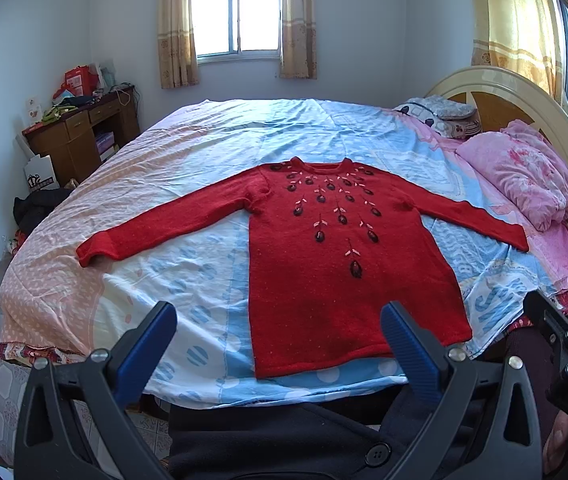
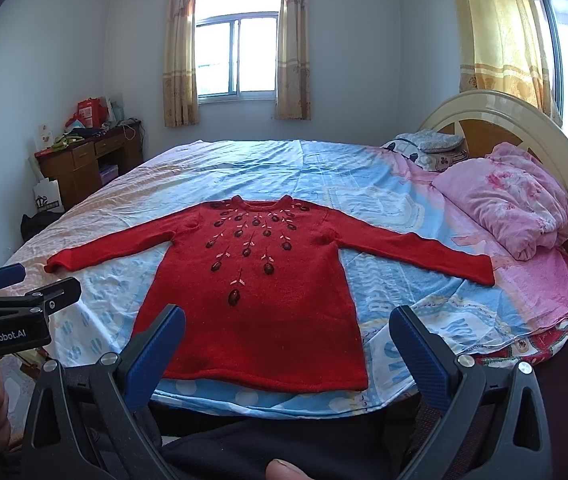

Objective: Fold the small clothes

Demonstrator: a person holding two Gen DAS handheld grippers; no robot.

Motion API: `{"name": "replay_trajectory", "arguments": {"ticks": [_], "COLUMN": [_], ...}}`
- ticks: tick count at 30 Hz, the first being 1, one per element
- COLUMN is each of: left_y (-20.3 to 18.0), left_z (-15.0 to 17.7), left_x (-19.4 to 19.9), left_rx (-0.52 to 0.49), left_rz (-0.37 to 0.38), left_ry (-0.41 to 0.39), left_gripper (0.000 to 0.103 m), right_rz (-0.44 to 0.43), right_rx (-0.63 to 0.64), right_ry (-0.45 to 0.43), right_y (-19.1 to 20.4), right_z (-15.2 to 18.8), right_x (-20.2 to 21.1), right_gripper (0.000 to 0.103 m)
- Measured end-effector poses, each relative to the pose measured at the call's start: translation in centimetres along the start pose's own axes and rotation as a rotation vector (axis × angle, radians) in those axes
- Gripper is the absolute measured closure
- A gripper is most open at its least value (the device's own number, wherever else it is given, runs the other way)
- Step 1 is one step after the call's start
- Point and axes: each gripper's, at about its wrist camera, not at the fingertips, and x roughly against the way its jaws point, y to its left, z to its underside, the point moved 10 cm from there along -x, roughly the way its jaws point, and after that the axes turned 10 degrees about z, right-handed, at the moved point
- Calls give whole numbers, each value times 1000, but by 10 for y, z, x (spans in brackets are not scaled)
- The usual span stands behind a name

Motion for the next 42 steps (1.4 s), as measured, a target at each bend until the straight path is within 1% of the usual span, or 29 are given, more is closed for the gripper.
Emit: {"name": "replay_trajectory", "arguments": {"ticks": [25,34,40,42], "left_y": [1,3,2,2], "left_z": [1,3,6,8], "left_x": [0,-6,-16,-24], "left_rx": [3,13,18,16], "left_rz": [1,5,10,8], "left_ry": [1,14,34,46], "left_gripper": [0,0,0,0], "right_rz": [0,1,-22,-42], "right_rx": [-1,2,-9,-16], "right_ry": [0,12,-3,13], "right_y": [0,-1,-3,-3], "right_z": [1,3,5,7], "right_x": [-3,-8,-16,-24], "right_gripper": [1,1,1,1]}}
